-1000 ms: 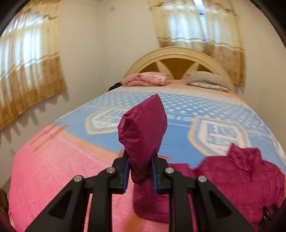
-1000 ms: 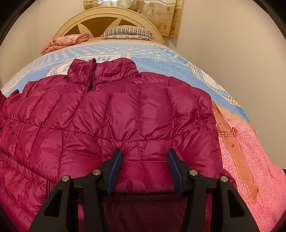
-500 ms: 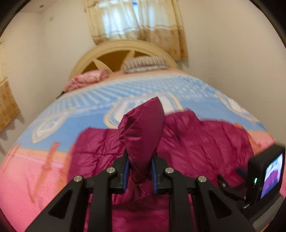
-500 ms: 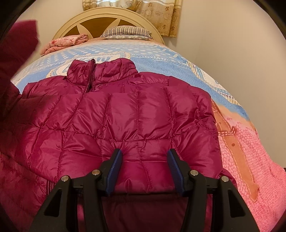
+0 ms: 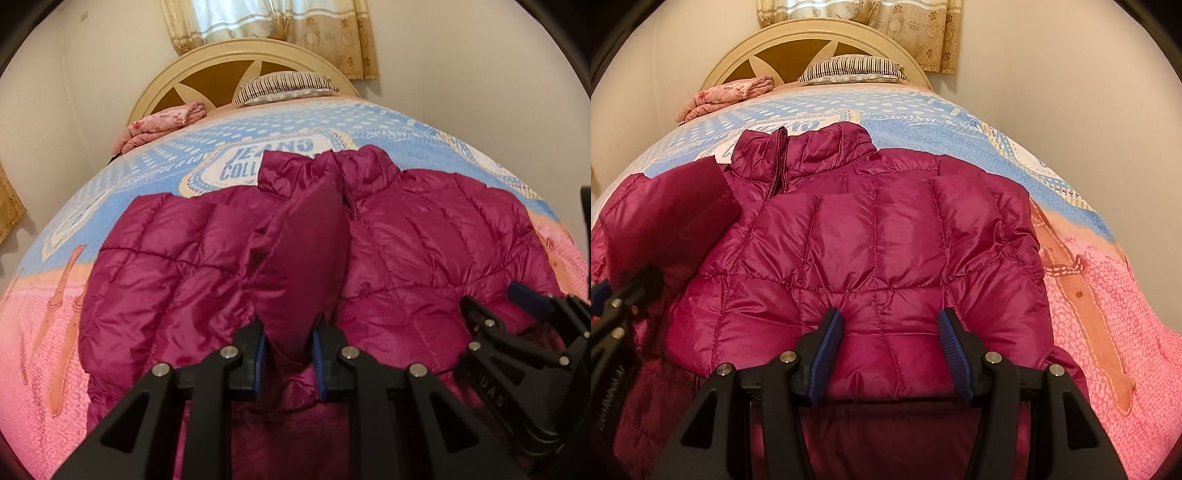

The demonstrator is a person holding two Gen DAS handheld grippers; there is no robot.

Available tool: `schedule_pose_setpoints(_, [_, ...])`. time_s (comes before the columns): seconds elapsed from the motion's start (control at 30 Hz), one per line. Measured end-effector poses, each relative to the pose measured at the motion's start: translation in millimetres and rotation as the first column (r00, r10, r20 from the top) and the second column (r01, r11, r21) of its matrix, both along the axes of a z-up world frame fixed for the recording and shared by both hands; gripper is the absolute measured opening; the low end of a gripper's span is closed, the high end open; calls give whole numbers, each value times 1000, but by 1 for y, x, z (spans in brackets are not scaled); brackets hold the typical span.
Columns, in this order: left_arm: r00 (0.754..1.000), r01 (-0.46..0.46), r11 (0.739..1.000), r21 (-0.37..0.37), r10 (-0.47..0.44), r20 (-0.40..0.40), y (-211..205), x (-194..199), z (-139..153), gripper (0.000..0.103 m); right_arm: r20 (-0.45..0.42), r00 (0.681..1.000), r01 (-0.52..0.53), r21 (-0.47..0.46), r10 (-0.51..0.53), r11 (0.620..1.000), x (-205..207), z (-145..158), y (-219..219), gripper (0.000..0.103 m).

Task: Fold large clothes
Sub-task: 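Lay the held sleeve across the jacket front and open the left gripper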

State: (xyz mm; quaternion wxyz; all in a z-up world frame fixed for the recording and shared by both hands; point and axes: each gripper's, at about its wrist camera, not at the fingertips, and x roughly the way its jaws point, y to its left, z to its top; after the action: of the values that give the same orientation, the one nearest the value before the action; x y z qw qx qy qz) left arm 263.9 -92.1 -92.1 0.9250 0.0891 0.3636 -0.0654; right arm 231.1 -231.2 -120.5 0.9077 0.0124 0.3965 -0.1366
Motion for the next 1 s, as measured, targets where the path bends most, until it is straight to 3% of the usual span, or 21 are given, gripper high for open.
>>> schedule_pose_setpoints(0.2, [1000,1,1000,8,-1,-21,-1,2,-9,22,-1,1000,1,-1,-1,1000,1,0,0,56])
schedule_pose_setpoints(0.33, [1000,0,1000,25,1,-29,-2,0,-6,30,-1,1000,1,-1,-1,1000,1,0,0,56])
schedule_pose_setpoints(0.43, [999,-9,999,31,10,-32,4,-8,2,53,-1,1000,1,-3,-1,1000,1,0,0,56])
schedule_pose_setpoints(0.5, [999,-34,999,33,34,-13,13,-14,11,78,-3,1000,1,-4,-1,1000,1,-1,0,56])
schedule_pose_setpoints(0.63, [997,-61,997,41,59,42,30,-28,31,90,-4,1000,1,-5,-1,1000,2,-1,0,56])
schedule_pose_setpoints(0.83, [992,-115,993,9,114,59,62,-36,50,92,11,1000,-11,39,10,999,0,4,-3,57])
schedule_pose_setpoints(1.0, [987,-151,988,-13,152,57,87,-37,53,92,77,997,-3,115,-6,993,-15,33,-5,58])
